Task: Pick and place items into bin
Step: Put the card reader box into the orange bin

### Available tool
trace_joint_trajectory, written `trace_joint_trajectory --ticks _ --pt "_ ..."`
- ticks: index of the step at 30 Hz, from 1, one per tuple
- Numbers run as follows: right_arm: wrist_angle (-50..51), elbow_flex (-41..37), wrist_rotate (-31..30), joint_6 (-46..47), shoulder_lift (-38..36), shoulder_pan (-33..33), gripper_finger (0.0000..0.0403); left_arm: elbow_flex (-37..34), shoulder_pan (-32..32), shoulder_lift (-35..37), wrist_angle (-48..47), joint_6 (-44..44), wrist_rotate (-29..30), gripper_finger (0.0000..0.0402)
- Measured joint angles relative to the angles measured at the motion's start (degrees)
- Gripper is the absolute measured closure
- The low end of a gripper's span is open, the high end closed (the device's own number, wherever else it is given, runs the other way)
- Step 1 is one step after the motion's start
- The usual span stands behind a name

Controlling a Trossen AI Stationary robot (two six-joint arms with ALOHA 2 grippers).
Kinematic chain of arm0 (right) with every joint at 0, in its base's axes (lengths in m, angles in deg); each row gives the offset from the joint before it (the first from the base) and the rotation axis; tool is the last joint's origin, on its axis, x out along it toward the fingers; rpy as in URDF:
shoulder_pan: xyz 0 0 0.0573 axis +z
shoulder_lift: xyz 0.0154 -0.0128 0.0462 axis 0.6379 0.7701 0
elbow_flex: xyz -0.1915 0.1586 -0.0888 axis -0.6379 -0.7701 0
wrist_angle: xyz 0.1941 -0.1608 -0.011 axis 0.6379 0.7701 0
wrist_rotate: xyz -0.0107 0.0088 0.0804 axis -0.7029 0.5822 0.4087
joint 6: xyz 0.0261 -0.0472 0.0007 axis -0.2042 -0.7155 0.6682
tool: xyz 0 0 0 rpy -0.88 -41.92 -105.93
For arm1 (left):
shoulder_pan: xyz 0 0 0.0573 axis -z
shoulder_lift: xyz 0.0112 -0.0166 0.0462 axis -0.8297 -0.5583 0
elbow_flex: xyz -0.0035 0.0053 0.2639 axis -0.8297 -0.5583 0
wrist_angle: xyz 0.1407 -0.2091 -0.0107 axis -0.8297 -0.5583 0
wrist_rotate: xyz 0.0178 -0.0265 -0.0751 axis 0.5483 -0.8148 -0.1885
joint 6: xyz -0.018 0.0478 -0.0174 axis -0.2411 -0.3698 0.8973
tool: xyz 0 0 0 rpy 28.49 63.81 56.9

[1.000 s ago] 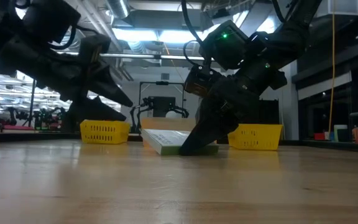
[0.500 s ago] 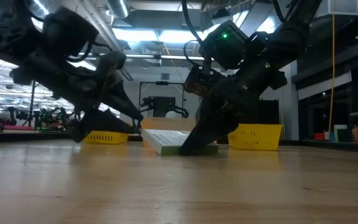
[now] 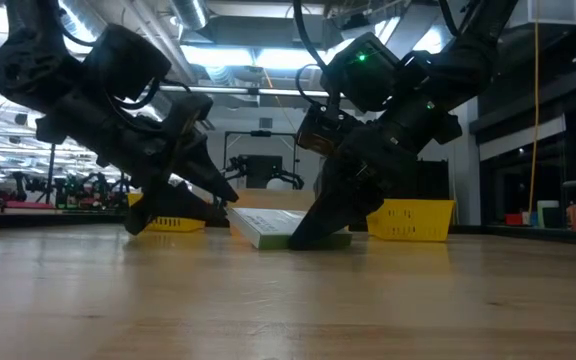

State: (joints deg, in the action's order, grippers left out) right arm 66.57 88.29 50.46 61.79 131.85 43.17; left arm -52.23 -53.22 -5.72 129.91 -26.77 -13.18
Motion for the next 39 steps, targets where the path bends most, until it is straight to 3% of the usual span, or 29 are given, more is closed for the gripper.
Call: trace_joint_trajectory --ticks 14,31,34,39 --pt "-0.02 0.00 -0.01 -0.17 0.00 0.00 0.0403 0.00 -2.07 -0.08 0.07 -0.80 -1.89 0.0248" --pt "-0.02 0.00 -0.01 -0.22 0.00 0.02 0.0403 5.20 -3.75 -5.75 0.66 -4.58 -6.43 0.0250" --pt "-0.02 0.00 -0.01 -0.22 0.00 0.02 0.0403 5.17 -3.75 -5.84 0.86 -6.18 -6.22 0.0265" --pt "-0.02 0.00 -0.01 -0.22 0.00 0.02 0.0403 5.07 -3.69 -5.89 1.48 -6.41 -6.21 0.0323"
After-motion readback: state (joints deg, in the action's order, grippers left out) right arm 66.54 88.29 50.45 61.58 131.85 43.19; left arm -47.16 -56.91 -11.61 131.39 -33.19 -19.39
